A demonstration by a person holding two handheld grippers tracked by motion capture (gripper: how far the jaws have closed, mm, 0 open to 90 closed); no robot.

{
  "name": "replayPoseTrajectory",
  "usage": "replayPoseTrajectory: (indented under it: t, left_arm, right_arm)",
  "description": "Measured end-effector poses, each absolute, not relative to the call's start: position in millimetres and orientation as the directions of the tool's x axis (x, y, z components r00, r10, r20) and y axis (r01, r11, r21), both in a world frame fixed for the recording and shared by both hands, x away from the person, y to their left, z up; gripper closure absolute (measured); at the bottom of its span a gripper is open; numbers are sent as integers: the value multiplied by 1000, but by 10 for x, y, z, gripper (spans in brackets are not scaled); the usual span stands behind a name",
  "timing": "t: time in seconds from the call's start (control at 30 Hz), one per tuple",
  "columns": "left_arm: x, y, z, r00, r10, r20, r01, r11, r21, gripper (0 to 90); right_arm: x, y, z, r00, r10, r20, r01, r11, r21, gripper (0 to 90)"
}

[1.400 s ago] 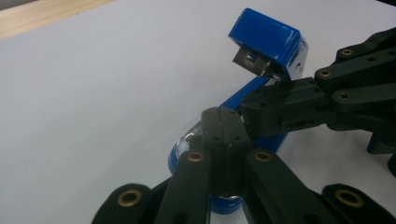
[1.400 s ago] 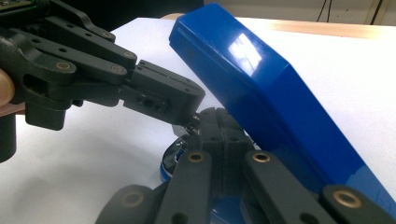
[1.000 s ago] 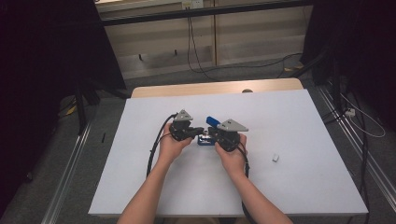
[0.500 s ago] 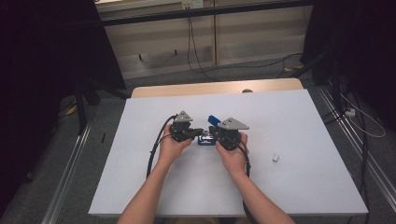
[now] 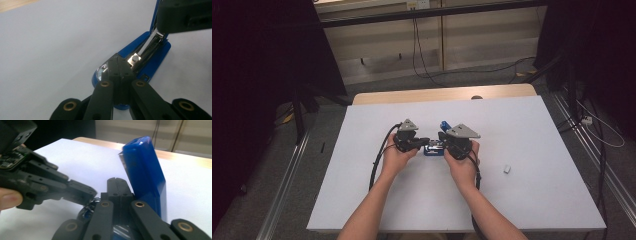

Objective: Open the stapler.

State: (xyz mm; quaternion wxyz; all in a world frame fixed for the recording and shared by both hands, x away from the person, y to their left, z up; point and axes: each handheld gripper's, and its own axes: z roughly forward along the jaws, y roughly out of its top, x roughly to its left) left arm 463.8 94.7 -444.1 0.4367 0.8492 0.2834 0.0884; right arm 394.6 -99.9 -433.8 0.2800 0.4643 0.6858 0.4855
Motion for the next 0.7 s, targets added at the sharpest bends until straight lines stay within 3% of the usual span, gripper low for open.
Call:
replayPoseTrajectory:
  t: [0.7]
  left_arm:
    - [4639,954,-4441,821,560,-108,413,-454,789,900]
  right_arm:
    - [3908,-1198,-4273,-382,922,60,377,97,921,900]
